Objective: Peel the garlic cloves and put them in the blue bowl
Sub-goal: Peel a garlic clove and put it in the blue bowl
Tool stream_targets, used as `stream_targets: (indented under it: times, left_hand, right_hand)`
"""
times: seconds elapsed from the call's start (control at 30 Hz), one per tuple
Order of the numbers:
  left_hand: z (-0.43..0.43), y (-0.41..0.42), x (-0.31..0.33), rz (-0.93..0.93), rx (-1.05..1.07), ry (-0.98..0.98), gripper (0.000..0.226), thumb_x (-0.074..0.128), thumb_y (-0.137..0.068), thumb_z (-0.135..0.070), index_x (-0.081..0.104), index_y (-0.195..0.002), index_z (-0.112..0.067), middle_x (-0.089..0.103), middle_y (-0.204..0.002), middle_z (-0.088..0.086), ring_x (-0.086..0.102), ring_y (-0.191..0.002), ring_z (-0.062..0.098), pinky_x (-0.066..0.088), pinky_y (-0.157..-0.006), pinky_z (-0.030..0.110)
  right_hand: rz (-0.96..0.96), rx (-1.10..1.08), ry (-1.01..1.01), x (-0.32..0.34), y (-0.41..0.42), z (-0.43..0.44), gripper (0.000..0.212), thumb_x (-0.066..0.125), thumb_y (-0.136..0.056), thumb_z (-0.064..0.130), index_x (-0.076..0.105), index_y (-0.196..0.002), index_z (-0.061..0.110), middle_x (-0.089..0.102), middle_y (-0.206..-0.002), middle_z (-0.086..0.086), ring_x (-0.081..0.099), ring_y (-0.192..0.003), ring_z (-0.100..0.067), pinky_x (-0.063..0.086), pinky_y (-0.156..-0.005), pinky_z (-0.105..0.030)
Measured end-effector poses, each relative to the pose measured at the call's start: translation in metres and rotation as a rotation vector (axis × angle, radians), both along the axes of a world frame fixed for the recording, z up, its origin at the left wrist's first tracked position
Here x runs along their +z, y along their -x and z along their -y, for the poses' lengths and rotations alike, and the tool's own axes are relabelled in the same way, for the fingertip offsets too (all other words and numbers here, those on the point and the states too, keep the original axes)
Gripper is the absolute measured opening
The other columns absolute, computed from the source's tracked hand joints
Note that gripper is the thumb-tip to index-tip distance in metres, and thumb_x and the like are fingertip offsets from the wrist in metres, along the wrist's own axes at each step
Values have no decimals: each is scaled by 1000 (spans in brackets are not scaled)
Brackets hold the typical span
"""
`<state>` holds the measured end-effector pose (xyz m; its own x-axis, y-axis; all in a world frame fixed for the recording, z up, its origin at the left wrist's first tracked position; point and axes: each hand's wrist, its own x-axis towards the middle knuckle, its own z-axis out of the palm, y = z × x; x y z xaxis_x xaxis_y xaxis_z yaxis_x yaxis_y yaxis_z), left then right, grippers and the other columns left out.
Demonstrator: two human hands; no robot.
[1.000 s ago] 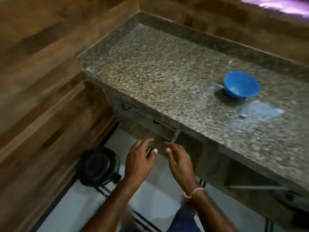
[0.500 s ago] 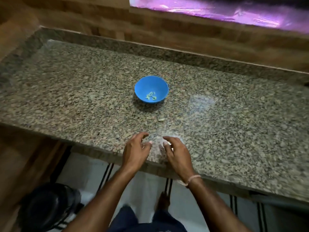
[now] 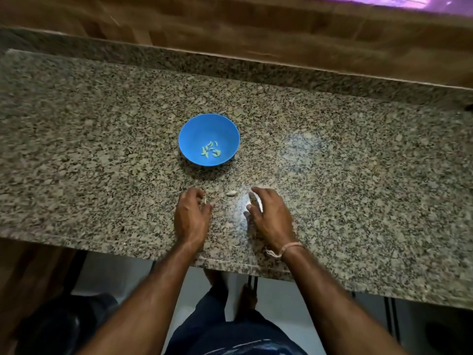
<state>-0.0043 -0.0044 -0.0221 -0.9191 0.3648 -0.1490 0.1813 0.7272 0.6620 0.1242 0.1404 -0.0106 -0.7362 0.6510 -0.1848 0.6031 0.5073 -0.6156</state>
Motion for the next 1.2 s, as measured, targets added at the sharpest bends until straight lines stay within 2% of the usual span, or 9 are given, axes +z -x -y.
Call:
stream_targets:
  times: [0.1, 0.3, 0.53, 0.7, 0.83, 0.97, 1.07, 1.13, 1.2]
  left_hand:
    - [3, 10, -6, -35, -72, 26, 13, 69, -94, -6, 65, -96, -18, 61, -96, -3, 57, -77, 4, 38, -57, 16]
    - [7, 20, -5, -67, -186, -49, 19, 60, -98, -2, 60, -87, -18, 61, -86, -5, 59, -78, 15, 53, -60, 38]
    - [-35, 61, 44, -131, -132, -245, 11, 68, -96, -4, 65, -101, -14, 66, -98, -4, 57, -82, -4, 43, -66, 1]
    - [-62, 94, 50, -234, -174, -144, 17, 75, -93, -11, 68, -107, -14, 68, -106, 1, 63, -82, 16, 44, -68, 23]
    - [-48, 55, 42, -340, -330, -154, 12, 71, -95, -16, 66, -105, -14, 63, -102, 1, 61, -81, 16, 47, -65, 29]
    - [-39, 13, 3, -193, -517, -61, 24, 73, -94, -20, 68, -117, -17, 61, -108, 1, 61, -98, 20, 54, -72, 38]
    - [-45, 13, -11, -185, -520, 8, 17, 76, -92, -14, 70, -107, -16, 60, -99, 1, 61, -92, 24, 53, -68, 40]
    - [-48, 11, -10, -116, -451, -58, 9, 75, -92, -13, 72, -101, -16, 64, -94, -3, 62, -85, 17, 52, -68, 33]
    - [-49, 6, -4, 183, -204, -224, 7, 73, -94, -12, 76, -100, -15, 71, -92, -8, 67, -84, 9, 52, -69, 20]
  right_hand:
    - [127, 66, -125, -4, 19, -1, 64, 72, -95, 28, 45, -153, 25, 40, -158, -3, 37, -140, -23, 35, -111, -38]
    - [210, 55, -191, -8, 31, 1, 65, 77, -91, 28, 48, -148, 30, 35, -161, -1, 30, -144, -26, 30, -112, -47]
    - [206, -10, -214, -12, 36, 9, 65, 77, -90, 21, 49, -148, 30, 36, -161, -1, 29, -146, -26, 28, -113, -47]
    - [183, 6, -198, -13, 33, 3, 67, 77, -91, 26, 47, -150, 31, 35, -162, -1, 28, -146, -25, 28, -114, -47]
    - [146, 15, -150, -13, 27, -2, 68, 77, -91, 35, 47, -152, 30, 35, -162, 3, 29, -146, -22, 28, -116, -46]
    - [110, 63, -130, -16, 17, -7, 67, 76, -91, 34, 47, -152, 29, 34, -164, 5, 28, -147, -20, 28, -119, -45]
    - [70, 91, -99, -17, 11, -12, 65, 76, -92, 30, 48, -151, 28, 33, -165, 6, 28, -148, -18, 29, -119, -43]
    - [41, 108, -86, -20, 7, -15, 61, 77, -91, 27, 52, -148, 27, 36, -164, 5, 30, -146, -18, 31, -118, -43]
    - [-65, 63, 5, -21, 4, -18, 51, 78, -90, 22, 62, -139, 27, 50, -153, 3, 42, -140, -17, 39, -115, -43]
